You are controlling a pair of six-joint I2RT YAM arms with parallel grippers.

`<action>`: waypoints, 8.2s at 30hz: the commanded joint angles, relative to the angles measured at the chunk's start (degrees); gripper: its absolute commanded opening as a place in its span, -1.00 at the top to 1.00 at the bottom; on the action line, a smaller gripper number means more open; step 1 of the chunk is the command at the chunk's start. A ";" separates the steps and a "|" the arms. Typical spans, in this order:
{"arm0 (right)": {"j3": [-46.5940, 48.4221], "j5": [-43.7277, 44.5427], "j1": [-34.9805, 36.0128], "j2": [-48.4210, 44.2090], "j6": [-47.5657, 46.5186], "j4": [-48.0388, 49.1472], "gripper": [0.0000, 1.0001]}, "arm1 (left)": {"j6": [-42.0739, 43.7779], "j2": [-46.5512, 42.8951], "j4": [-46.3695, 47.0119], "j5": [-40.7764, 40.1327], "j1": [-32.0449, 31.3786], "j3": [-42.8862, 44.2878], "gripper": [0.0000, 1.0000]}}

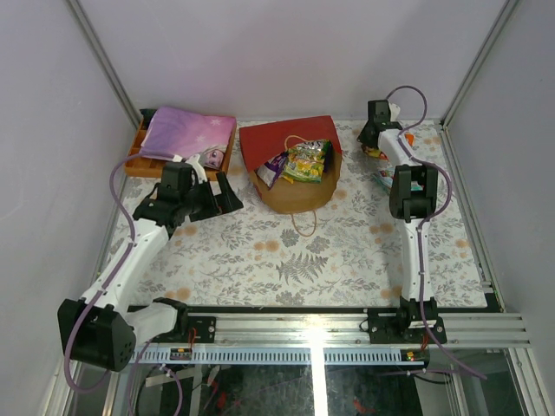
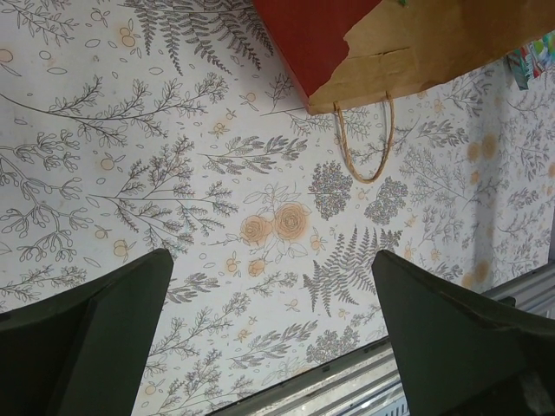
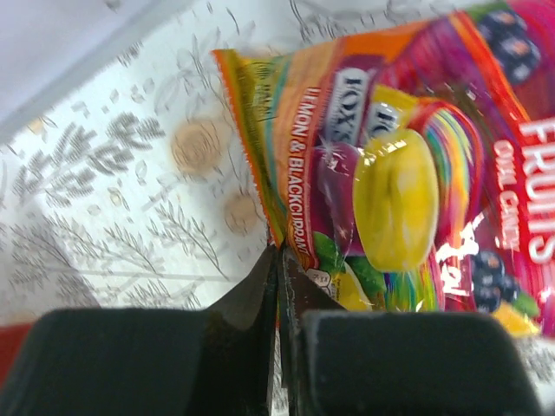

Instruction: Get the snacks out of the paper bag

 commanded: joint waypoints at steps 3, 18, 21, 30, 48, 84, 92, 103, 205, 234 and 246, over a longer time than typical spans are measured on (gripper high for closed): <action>9.66 -6.82 -2.81 3.54 -2.53 3.60 0.87 | 0.48 -2.10 -1.58 -0.92 0.32 0.27 -1.00; -35.66 -8.48 -3.12 -43.48 -8.21 18.95 -0.86 | -0.19 -1.90 -0.38 -0.91 0.32 0.48 -1.00; -51.94 -6.91 -4.66 -52.97 -6.80 20.85 -0.99 | 0.15 -1.62 -0.10 -0.81 0.32 -0.01 -0.99; -73.53 -1.15 -9.43 -60.27 -2.23 21.91 -0.99 | -0.77 -2.14 2.60 0.90 0.32 -2.89 -1.00; -70.24 -8.35 -9.35 -42.37 1.42 25.28 -0.60 | -0.93 -4.97 0.35 -1.61 0.32 -4.04 -1.00; -92.49 4.33 37.85 -69.77 -1.59 50.32 -0.67 | -1.36 -5.41 2.99 -2.10 0.36 -5.48 -1.00; -77.56 -2.34 37.73 -47.42 1.87 65.54 -0.70 | -0.71 -7.45 1.79 -2.94 0.33 -6.36 -1.00; -64.30 -0.76 31.33 -26.60 10.41 76.61 -0.48 | 0.33 -9.34 1.20 -3.05 0.36 -7.50 -1.00; -69.24 -25.75 -4.81 -50.33 20.99 54.79 1.00 | -2.64 -14.15 1.85 -4.47 -0.73 -12.04 -1.00; -76.62 -26.34 -3.43 -30.22 31.25 68.30 1.00 | -2.65 -13.64 0.76 -8.76 -3.49 -11.70 -1.00; -75.08 -15.12 -3.22 -29.96 35.40 72.33 0.99 | -2.12 -12.41 0.29 -9.11 -0.83 -10.98 -1.00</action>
